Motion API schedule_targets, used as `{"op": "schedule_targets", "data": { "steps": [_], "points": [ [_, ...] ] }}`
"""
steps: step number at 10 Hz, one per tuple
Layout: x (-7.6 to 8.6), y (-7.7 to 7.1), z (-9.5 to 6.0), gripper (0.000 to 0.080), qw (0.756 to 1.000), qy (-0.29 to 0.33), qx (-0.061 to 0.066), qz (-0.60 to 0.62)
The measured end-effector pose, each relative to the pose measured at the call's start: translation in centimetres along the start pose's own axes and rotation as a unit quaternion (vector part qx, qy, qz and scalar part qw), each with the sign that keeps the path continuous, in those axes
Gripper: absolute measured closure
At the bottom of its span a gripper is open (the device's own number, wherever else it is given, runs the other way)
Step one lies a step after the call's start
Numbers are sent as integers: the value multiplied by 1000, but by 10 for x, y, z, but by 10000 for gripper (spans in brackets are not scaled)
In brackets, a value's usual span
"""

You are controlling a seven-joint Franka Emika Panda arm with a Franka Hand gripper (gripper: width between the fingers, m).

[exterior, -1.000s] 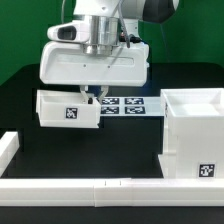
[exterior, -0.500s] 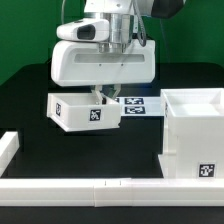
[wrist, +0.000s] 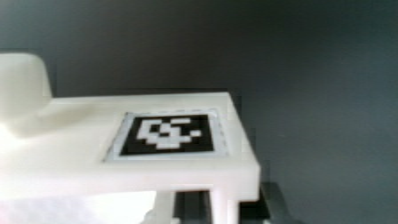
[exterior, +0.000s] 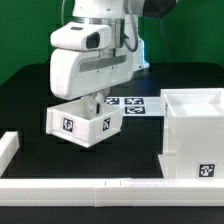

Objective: Assemble drawer

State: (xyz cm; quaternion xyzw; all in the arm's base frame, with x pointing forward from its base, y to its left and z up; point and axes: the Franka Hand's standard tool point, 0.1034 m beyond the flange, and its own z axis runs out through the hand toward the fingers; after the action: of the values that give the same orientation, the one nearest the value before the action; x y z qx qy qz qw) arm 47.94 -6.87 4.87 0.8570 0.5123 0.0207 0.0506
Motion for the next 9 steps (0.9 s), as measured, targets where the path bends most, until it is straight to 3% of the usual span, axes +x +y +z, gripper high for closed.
{"op": "schedule_targets", "data": {
  "steps": [3, 6, 8, 9],
  "points": [
    [-4, 0, 2, 761, 997, -6, -1, -78],
    [-5, 0, 2, 761, 998, -6, 0, -70],
    [-8, 15, 9, 761, 993, -11, 23, -115],
    [-3, 25, 9, 761, 990, -7, 19, -139]
  ]
}}
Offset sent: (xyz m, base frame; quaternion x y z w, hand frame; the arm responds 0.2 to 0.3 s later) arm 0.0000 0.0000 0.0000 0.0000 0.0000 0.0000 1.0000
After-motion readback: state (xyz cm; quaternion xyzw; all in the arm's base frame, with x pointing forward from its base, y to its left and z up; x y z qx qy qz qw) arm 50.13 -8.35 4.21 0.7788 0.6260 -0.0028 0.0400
